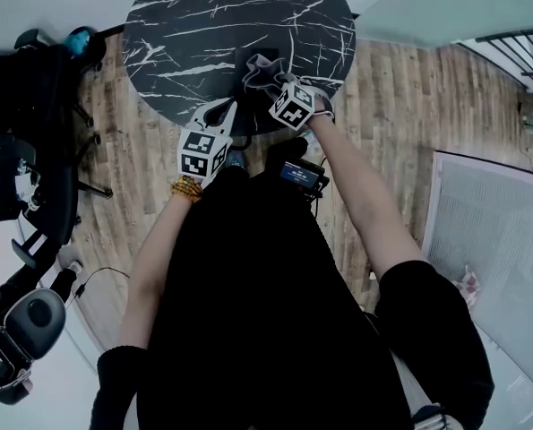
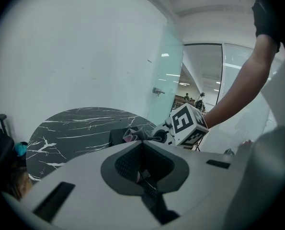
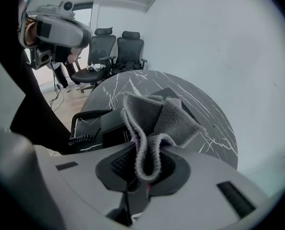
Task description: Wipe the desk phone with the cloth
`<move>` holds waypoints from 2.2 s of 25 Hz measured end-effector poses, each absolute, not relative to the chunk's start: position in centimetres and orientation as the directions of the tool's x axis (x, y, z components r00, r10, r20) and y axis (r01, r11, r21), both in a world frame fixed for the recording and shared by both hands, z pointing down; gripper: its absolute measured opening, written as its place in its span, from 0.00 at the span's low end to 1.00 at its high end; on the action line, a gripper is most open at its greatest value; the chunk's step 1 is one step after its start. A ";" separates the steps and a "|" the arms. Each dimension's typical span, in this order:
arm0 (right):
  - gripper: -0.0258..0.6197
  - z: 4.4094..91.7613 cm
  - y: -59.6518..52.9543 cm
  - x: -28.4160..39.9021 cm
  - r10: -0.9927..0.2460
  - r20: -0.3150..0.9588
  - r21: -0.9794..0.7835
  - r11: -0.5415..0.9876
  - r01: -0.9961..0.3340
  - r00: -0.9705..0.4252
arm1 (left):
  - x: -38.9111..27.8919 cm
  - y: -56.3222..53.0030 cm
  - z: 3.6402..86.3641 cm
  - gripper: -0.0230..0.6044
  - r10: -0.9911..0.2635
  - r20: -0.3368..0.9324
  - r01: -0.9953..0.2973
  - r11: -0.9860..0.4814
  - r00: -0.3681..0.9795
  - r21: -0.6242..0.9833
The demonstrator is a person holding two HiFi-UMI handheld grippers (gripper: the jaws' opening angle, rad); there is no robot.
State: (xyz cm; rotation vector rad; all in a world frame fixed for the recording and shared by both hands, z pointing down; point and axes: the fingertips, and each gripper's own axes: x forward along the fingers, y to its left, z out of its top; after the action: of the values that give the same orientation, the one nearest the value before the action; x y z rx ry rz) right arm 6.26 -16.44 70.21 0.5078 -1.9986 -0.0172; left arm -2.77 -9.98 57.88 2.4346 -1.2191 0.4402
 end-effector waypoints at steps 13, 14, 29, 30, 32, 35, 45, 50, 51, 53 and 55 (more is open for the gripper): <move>0.12 71.6 -13.6 6.3 -0.326 0.864 0.198 0.921 -0.336 -0.383 | -2.8 -9.7 57.7 0.06 -0.699 0.430 -0.814 -0.548 0.572 0.192; 0.12 71.7 -13.4 6.3 -0.322 0.866 0.195 0.922 -0.335 -0.383 | -2.8 -9.6 57.7 0.06 -0.699 0.429 -0.814 -0.548 0.572 0.192; 0.12 72.6 -11.4 6.3 -0.274 0.886 0.122 0.916 -0.383 -0.374 | -2.0 -9.0 57.7 0.06 -0.690 0.435 -0.808 -0.558 0.579 0.190; 0.12 72.8 -11.3 6.4 -0.275 0.887 0.123 0.915 -0.385 -0.372 | -1.9 -9.0 57.7 0.06 -0.688 0.435 -0.806 -0.560 0.581 0.190; 0.12 73.0 -11.2 6.6 -0.276 0.888 0.124 0.914 -0.387 -0.367 | -1.8 -8.9 57.7 0.06 -0.687 0.435 -0.804 -0.563 0.583 0.188; 0.12 73.2 -10.6 6.4 -0.261 0.891 0.109 0.916 -0.385 -0.371 | -1.7 -8.9 57.8 0.06 -0.686 0.436 -0.804 -0.565 0.582 0.186; 0.13 72.7 -10.0 6.3 -0.177 0.883 -0.080 0.856 -0.510 -0.435 | -1.8 -9.0 57.1 0.06 -0.695 0.425 -0.806 -0.565 0.580 0.176; 0.13 69.7 -10.8 5.9 -0.215 0.817 -0.167 0.801 -0.575 -0.536 | -2.1 -10.2 55.6 0.06 -0.721 0.386 -0.812 -0.558 0.576 0.170; 0.13 69.0 -11.0 5.8 -0.228 0.802 -0.177 0.792 -0.584 -0.552 | -2.3 -10.5 55.0 0.06 -0.728 0.376 -0.814 -0.557 0.574 0.164; 0.12 67.1 -11.7 5.5 -0.277 0.765 -0.175 0.779 -0.602 -0.581 | -2.5 -11.2 53.6 0.06 -0.744 0.351 -0.818 -0.557 0.569 0.145; 0.13 64.3 -12.8 5.1 -0.348 0.710 -0.162 0.766 -0.623 -0.612 | -2.6 -12.0 51.7 0.06 -0.761 0.315 -0.819 -0.562 0.568 0.118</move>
State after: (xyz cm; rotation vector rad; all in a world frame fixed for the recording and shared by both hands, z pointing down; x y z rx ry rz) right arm 5.11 -12.85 64.30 0.7210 -2.2752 0.5221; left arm -2.57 -12.00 51.72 2.5516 -1.3117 0.3341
